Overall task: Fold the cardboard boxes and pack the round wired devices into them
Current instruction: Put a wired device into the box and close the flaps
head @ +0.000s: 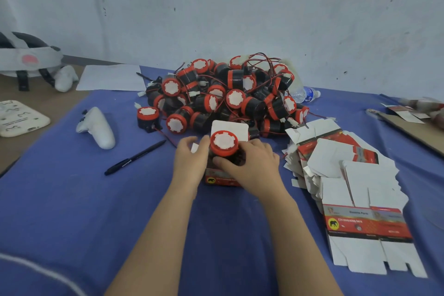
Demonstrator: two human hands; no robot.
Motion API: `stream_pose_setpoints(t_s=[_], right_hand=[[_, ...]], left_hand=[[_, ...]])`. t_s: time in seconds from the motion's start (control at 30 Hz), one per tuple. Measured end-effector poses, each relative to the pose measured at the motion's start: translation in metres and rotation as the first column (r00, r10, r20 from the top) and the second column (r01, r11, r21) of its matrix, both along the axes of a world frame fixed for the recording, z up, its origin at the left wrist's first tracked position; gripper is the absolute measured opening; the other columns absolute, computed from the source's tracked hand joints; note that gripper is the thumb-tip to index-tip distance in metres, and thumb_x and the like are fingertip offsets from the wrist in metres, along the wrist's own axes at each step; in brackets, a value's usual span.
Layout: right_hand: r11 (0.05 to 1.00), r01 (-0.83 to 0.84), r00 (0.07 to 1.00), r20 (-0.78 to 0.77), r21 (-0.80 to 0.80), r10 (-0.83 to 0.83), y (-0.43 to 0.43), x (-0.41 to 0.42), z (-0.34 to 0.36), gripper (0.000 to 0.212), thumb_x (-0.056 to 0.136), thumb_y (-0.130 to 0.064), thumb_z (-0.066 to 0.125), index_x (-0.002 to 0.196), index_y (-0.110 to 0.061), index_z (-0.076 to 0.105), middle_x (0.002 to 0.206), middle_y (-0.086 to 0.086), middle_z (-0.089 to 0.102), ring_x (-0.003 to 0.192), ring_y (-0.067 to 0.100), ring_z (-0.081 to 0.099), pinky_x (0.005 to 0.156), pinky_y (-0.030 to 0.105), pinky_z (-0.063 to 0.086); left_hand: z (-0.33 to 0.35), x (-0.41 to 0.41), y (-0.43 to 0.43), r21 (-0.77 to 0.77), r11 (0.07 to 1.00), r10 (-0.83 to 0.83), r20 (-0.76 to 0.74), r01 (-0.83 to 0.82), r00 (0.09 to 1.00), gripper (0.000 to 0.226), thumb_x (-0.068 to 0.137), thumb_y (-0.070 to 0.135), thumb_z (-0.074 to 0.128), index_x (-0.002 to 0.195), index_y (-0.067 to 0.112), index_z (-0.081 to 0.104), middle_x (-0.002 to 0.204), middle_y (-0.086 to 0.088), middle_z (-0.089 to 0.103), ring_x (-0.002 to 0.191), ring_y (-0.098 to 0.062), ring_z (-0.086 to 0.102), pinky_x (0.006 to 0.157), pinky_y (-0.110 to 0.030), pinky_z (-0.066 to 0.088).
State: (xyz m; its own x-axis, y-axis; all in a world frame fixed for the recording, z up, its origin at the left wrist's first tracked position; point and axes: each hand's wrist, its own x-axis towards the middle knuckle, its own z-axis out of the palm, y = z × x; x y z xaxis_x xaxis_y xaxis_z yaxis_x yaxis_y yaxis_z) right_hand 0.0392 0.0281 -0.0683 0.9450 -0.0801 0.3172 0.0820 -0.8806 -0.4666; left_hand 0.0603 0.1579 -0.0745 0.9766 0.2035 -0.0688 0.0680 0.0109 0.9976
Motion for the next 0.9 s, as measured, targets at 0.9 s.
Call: stream_pose_setpoints(t_s=[0.9], right_hand=[[0.994, -0.042, 0.991, 0.133, 0.1, 0.028, 0.007, -0.003, 0.005, 0.059, 0.076, -0.057, 0.066, 0.121, -0.024, 0.048, 0.106, -0.007, 0.062, 0.105, 0.014, 0.053, 0.092, 0.028, 0.022]], left_hand=[[-0.004, 0.005, 0.001, -0.013, 1.0, 0.021, 0.008, -0.021, 1.0, 0.035, 0.099, 0.02, 0.048, 0.134, 0.02, 0.048, 0.132, -0.004, 0.053, 0.107, -0.016, 0.052, 0.065, -0.02, 0.04]])
